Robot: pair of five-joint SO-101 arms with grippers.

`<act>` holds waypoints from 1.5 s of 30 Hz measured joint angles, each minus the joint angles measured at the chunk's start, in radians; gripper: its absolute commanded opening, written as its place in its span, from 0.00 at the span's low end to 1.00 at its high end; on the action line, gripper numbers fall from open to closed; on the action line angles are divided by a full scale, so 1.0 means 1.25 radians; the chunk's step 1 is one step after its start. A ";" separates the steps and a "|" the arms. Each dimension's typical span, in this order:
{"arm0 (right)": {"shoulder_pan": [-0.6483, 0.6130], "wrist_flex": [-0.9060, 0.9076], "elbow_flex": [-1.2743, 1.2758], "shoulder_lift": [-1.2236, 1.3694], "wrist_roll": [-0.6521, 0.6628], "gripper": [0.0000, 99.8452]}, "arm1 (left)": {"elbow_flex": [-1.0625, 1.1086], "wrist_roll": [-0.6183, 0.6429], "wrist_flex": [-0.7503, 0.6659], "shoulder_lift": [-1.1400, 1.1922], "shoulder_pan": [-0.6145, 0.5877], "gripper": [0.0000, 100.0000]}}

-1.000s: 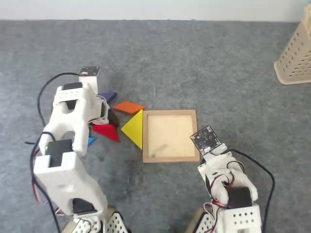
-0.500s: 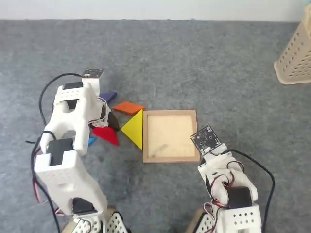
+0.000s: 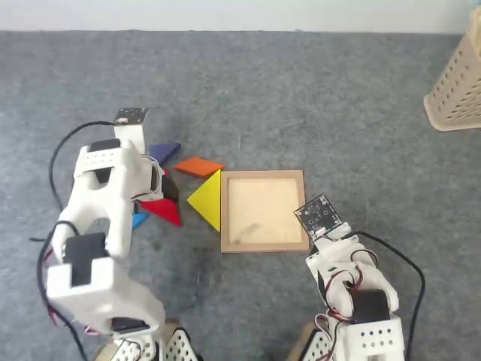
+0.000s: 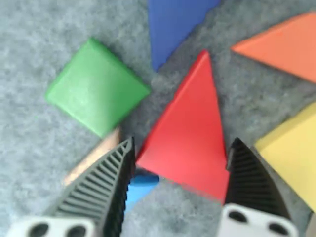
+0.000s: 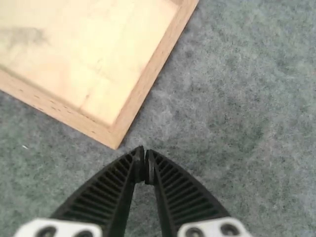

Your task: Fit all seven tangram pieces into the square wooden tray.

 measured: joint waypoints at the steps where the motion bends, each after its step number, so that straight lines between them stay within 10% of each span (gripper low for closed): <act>1: 0.000 0.000 0.000 0.000 0.000 0.01 | 0.009 0.000 0.000 -0.010 0.000 0.29; 45: 0.000 0.000 0.000 0.000 0.000 0.01 | -0.060 0.060 0.023 0.080 0.007 0.18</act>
